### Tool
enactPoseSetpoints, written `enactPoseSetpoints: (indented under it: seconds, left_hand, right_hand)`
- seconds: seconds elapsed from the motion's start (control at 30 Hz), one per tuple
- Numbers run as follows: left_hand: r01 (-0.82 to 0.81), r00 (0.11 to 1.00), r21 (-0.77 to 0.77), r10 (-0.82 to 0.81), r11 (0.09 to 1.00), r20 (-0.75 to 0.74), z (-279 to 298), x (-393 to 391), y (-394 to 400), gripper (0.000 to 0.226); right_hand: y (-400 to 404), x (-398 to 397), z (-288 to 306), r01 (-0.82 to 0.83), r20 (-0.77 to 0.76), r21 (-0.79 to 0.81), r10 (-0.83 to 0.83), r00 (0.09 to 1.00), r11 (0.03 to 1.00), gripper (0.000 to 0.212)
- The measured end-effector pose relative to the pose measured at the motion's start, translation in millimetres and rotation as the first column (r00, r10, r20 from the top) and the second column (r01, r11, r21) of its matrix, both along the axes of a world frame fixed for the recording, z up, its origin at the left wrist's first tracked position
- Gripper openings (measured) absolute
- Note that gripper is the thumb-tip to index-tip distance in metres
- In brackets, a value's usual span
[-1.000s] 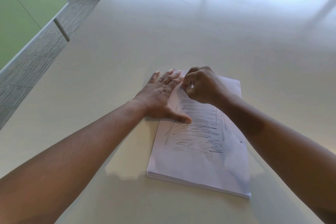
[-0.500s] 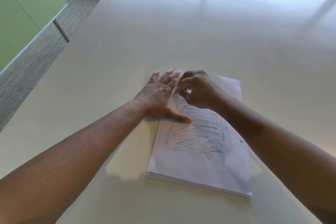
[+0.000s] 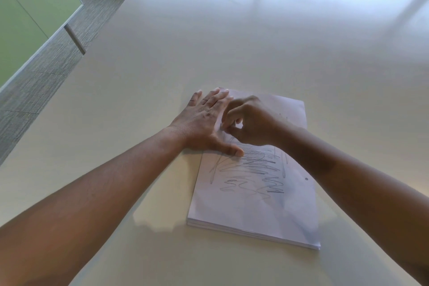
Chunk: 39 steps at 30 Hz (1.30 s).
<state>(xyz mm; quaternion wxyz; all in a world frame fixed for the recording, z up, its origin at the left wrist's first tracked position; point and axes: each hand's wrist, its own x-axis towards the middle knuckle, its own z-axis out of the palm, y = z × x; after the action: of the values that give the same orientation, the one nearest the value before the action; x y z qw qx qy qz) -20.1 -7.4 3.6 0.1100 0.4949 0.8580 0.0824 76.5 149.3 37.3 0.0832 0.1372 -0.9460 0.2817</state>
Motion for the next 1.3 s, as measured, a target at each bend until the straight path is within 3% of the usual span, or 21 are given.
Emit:
enactPoseSetpoints:
  seconds: [0.13,0.3,0.5,0.7,0.87,1.3]
  left_hand:
    - [-0.008,1.0,-0.003,0.008,1.0,0.012,2,1,-1,0.153]
    - [-0.01,1.0,0.003,0.01,1.0,0.008,2,1,-2,0.15]
    - [-0.009,1.0,-0.007,0.009,1.0,0.013,2,1,-1,0.153]
    - [-0.011,1.0,-0.003,0.011,1.0,0.012,2,1,-1,0.152]
    - [-0.004,1.0,0.003,0.004,1.0,0.014,1,1,-1,0.154]
    - [0.019,1.0,-0.037,-0.019,0.999,-0.006,5,3,-3,0.151]
  right_hand:
    - [14,4,8,0.057,0.092,0.037,-0.06,0.994,0.998,0.013]
    - [13,-12,3,0.242,0.018,0.008,-0.243,0.97,0.97,0.014]
    - [4,9,9,0.064,0.108,0.046,-0.068,0.992,0.997,0.009]
    - [12,-7,8,0.237,0.04,0.013,-0.238,0.971,0.971,0.01]
    - [-1,5,18,0.108,0.153,0.039,-0.113,0.982,0.993,0.007]
    - [-1,-3,14,0.205,0.17,0.077,-0.215,0.962,0.976,0.014]
